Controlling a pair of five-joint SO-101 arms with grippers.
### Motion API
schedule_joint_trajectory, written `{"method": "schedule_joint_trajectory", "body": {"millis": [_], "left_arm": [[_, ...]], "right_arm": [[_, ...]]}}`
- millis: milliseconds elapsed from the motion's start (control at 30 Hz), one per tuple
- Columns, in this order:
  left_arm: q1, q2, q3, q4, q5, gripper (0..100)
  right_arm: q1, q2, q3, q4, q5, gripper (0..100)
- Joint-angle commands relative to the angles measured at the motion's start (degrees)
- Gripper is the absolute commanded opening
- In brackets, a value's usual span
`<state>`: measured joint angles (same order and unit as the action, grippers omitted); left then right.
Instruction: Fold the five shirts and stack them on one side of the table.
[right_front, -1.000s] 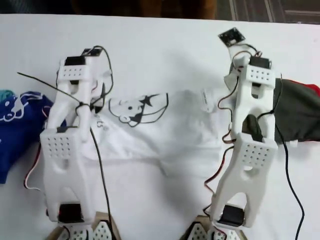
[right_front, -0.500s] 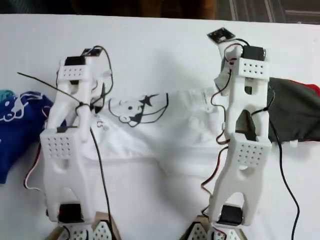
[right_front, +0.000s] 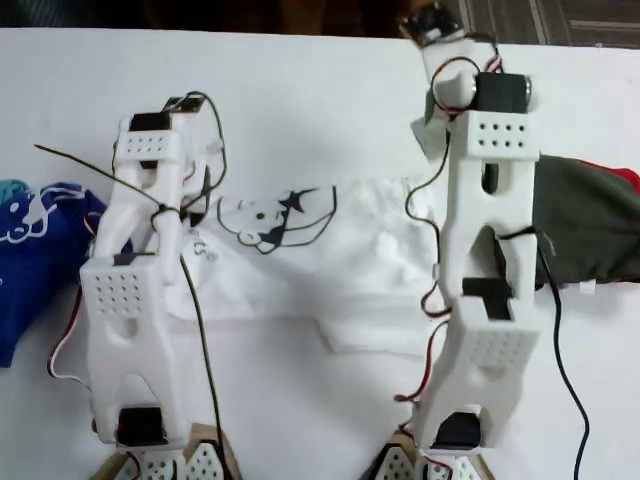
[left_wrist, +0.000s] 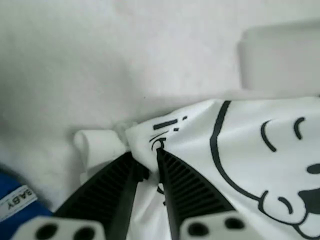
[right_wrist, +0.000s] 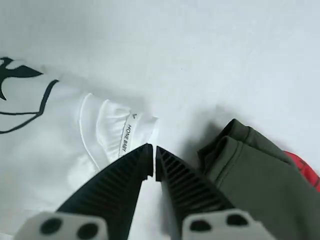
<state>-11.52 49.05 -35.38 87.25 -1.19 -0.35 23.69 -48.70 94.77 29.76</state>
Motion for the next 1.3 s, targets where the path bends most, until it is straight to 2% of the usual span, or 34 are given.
{"method": "schedule_joint_trajectory", "body": {"millis": [0, 133, 233, 333, 467, 567, 733, 1033, 1167, 1267], "left_arm": [[-1.49, 0.0, -0.48, -1.93, 0.26, 3], [-1.49, 0.0, -0.48, -1.93, 0.26, 3], [-1.49, 0.0, -0.48, -1.93, 0.26, 3], [-1.49, 0.0, -0.48, -1.93, 0.26, 3], [-1.49, 0.0, -0.48, -1.93, 0.26, 3], [-1.49, 0.0, -0.48, -1.93, 0.18, 3], [-1.49, 0.0, -0.48, -1.93, 0.18, 3], [-1.49, 0.0, -0.4, -1.93, 0.26, 3], [-1.49, 0.0, -0.4, -1.93, 0.26, 3], [-1.49, 0.0, -0.4, -1.93, 0.26, 3]], "right_arm": [[-1.36, -7.34, -1.14, 0.57, -2.11, 2.0], [-3.12, -13.23, 6.95, 0.22, -2.11, 2.0], [-3.3, -19.91, 20.4, -6.64, -2.2, 2.0], [-3.21, -29.93, 40.79, -18.15, -1.85, 1.9], [-2.77, -41.54, 71.21, -41.01, 2.55, 1.8], [-2.77, -45.76, 84.13, -54.11, 5.45, 1.8], [-2.33, -43.38, 85.27, -61.32, 5.8, 1.8], [-1.89, -21.05, 78.51, -65.01, 5.89, 1.8], [1.1, -12.26, 74.29, -65.1, 6.15, 1.8], [3.03, -11.3, 73.49, -64.22, 8.35, 1.8]]}}
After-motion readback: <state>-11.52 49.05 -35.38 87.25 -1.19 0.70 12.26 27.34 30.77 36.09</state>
